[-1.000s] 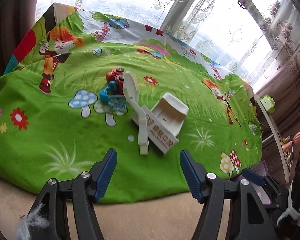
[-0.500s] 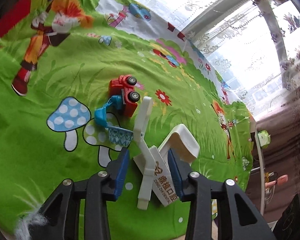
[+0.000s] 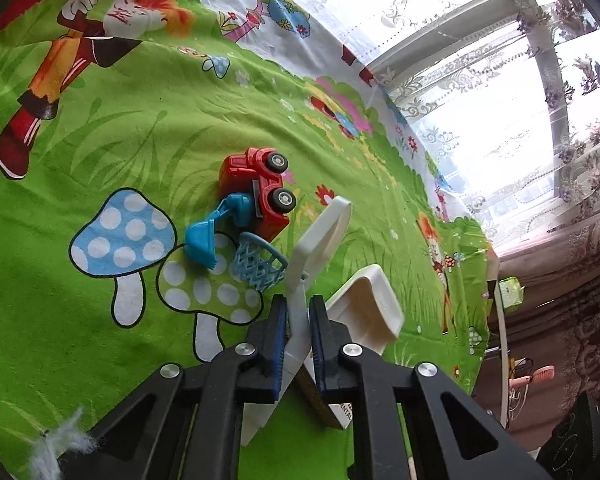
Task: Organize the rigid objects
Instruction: 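Grasp the white plastic stick piece with the left tool while the right tool grasps the DING ZHI DENTAL box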
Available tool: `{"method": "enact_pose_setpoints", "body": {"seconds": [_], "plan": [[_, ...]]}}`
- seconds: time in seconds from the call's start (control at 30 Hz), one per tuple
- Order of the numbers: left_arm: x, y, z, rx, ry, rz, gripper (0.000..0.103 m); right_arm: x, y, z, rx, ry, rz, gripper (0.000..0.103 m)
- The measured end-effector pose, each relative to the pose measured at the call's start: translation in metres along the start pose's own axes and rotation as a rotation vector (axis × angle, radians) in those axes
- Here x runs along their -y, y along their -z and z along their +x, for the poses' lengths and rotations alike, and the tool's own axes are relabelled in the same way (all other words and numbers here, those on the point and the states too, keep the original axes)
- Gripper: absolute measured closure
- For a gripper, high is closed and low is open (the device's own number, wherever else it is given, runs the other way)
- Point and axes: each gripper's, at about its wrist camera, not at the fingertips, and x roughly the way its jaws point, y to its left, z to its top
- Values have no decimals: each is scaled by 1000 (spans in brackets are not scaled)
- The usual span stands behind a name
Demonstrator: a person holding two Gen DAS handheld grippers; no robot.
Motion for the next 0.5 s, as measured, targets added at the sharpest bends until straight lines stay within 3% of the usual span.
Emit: {"method": "enact_pose_setpoints", "body": {"seconds": [0.3,0.5], "plan": [[-12,5,-31,67,54,-14,91,-15,-19,16,7,-7,-43,19],[-22,11,-53,114,31,-7,91,-19,-31,33,-9,-42,-42,26]]}}
